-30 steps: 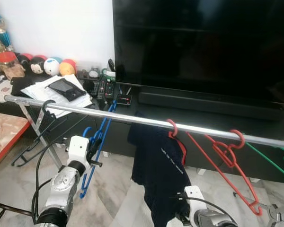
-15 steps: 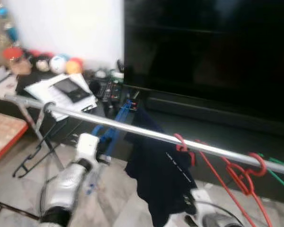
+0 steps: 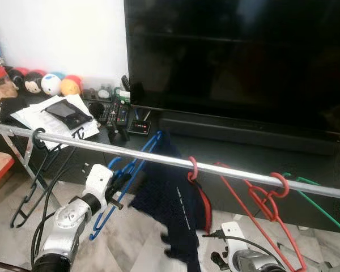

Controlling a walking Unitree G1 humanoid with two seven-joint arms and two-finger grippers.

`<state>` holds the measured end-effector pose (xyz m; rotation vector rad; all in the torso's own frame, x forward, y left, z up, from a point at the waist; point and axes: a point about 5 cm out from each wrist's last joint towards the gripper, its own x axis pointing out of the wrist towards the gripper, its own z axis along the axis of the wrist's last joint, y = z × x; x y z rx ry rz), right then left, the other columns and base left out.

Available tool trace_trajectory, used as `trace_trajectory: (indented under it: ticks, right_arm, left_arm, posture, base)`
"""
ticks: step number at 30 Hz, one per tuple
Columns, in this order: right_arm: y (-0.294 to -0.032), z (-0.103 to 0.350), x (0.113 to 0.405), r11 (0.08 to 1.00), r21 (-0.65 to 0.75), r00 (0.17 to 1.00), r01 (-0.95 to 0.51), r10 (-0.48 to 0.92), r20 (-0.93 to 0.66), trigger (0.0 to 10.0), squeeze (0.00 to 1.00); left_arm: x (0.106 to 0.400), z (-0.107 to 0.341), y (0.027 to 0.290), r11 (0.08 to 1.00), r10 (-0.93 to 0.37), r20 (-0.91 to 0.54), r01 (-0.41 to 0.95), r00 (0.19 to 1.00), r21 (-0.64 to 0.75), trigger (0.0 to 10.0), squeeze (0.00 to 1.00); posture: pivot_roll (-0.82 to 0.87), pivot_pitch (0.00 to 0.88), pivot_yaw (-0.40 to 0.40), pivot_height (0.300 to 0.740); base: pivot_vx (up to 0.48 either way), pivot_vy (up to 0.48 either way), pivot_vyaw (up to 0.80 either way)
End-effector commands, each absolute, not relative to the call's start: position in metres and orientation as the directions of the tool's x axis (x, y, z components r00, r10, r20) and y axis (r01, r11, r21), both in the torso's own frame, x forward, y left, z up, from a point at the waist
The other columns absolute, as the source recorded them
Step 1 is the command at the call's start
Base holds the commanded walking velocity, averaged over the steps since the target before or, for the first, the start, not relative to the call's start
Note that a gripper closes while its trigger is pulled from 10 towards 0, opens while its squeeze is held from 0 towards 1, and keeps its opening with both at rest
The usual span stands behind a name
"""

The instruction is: Hang hanger

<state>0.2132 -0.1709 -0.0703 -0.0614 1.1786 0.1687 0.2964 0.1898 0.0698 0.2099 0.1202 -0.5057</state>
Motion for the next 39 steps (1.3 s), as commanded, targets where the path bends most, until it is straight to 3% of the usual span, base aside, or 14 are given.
trace_trajectory:
  ticks: [1, 18, 28, 39]
  right_arm:
    - [-0.171, -0.07, 0.214, 0.985, 0.035, 0.371, -0.166, 0.095, -0.924, 10.0, 0.0]
    - [-0.172, -0.07, 0.213, 0.986, 0.034, 0.368, -0.166, 0.093, -0.925, 10.0, 0.0]
    - [-0.174, -0.07, 0.212, 0.985, 0.031, 0.363, -0.171, 0.092, -0.927, 10.0, 0.0]
    - [-0.174, -0.07, 0.212, 0.985, 0.033, 0.363, -0.17, 0.093, -0.927, 10.0, 0.0]
  left_arm:
    - [0.307, 0.073, 0.184, 0.847, -0.471, -0.175, 0.499, 0.865, 0.182, 10.0, 0.0]
    - [0.334, 0.078, 0.183, 0.934, -0.32, -0.15, 0.338, 0.936, 0.116, 10.0, 0.0]
    - [0.338, 0.089, 0.186, 0.952, -0.289, -0.059, 0.293, 0.956, 0.09, 10.0, 0.0]
    - [0.347, 0.087, 0.191, 0.96, -0.224, -0.141, 0.243, 0.964, 0.138, 10.0, 0.0]
  posture:
    - [0.03, 0.0, -0.078, 0.74]
    - [0.0, 0.0, -0.075, 0.74]
    - [0.0, 0.0, -0.079, 0.74]
    - [0.0, 0.0, -0.079, 0.74]
  base:
    - [0.0, 0.0, 0.0]
    - [0.0, 0.0, 0.0]
    - [0.0, 0.0, 0.0]
    - [0.0, 0.0, 0.0]
